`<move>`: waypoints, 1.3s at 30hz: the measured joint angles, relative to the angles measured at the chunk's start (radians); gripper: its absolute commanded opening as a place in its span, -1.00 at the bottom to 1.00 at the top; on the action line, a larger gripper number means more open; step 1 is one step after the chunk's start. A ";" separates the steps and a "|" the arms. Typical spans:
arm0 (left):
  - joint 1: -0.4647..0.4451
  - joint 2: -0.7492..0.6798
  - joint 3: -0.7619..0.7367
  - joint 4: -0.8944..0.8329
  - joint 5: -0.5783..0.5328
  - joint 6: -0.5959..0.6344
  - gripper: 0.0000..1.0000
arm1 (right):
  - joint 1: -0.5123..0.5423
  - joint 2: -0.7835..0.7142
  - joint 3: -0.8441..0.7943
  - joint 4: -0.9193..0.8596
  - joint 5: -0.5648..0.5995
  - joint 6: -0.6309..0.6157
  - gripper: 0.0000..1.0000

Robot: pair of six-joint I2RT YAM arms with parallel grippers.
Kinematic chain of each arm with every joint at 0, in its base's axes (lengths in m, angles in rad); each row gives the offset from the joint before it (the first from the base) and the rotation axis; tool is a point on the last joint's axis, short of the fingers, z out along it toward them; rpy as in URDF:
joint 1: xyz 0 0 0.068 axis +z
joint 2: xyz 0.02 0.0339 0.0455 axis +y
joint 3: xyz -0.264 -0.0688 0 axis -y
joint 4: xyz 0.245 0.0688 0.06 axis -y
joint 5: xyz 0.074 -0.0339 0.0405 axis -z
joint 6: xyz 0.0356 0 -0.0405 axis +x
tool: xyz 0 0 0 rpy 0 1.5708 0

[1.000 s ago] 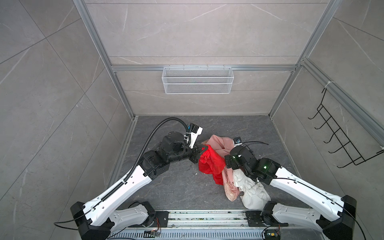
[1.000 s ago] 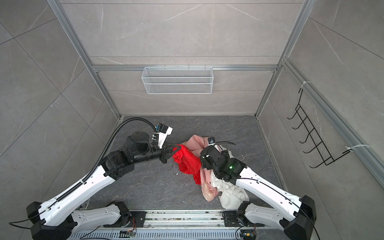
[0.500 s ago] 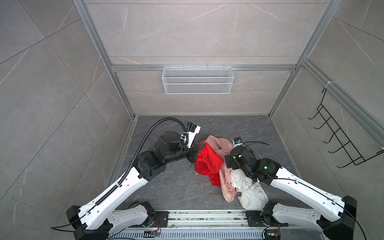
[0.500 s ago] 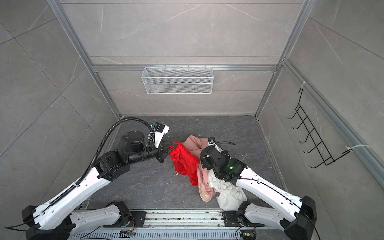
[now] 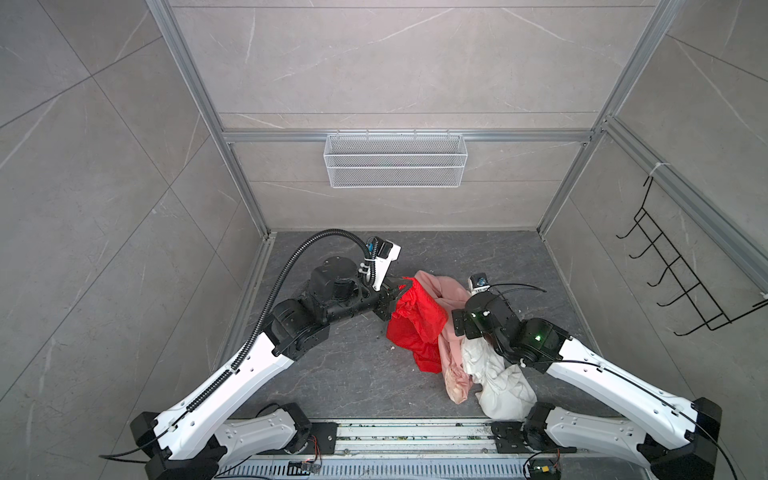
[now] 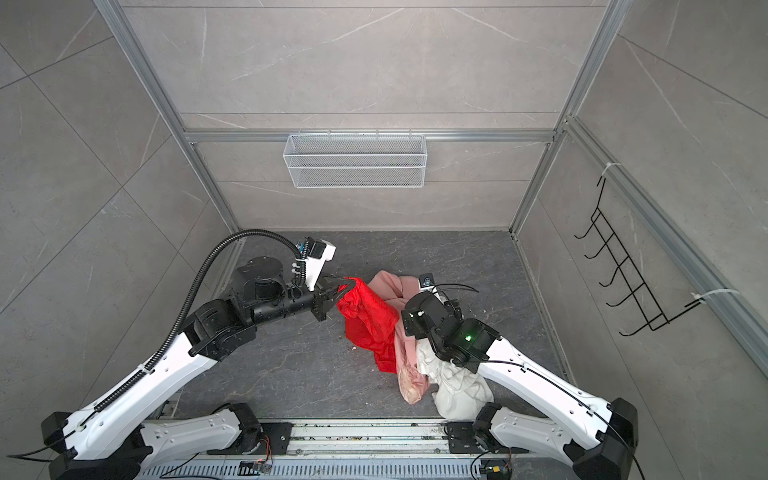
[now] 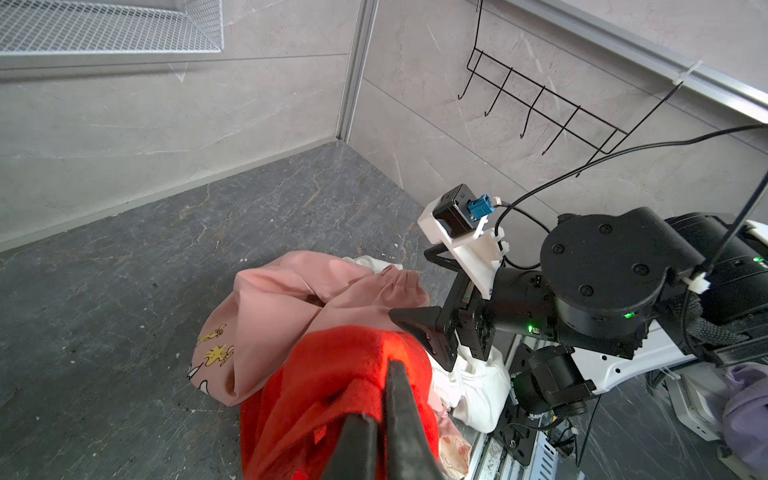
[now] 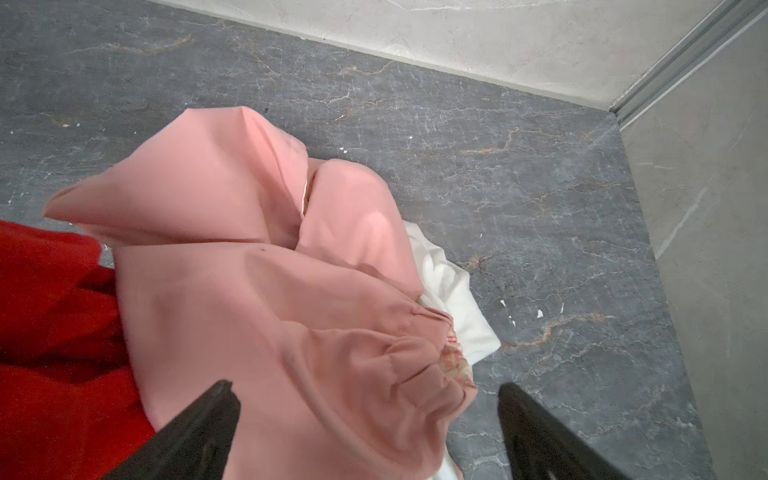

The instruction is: Pick out a specific cloth from the pile

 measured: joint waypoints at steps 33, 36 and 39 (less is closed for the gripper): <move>0.000 -0.051 0.021 0.000 -0.009 0.057 -1.00 | 0.046 -0.313 -0.444 0.636 -0.459 -0.484 0.93; 0.000 -0.058 0.021 0.000 -0.009 0.057 -1.00 | 0.067 -0.290 -0.467 0.706 -0.469 -0.514 0.94; 0.000 -0.063 0.022 0.000 -0.011 0.057 -1.00 | 0.091 -0.257 -0.480 0.768 -0.465 -0.541 0.95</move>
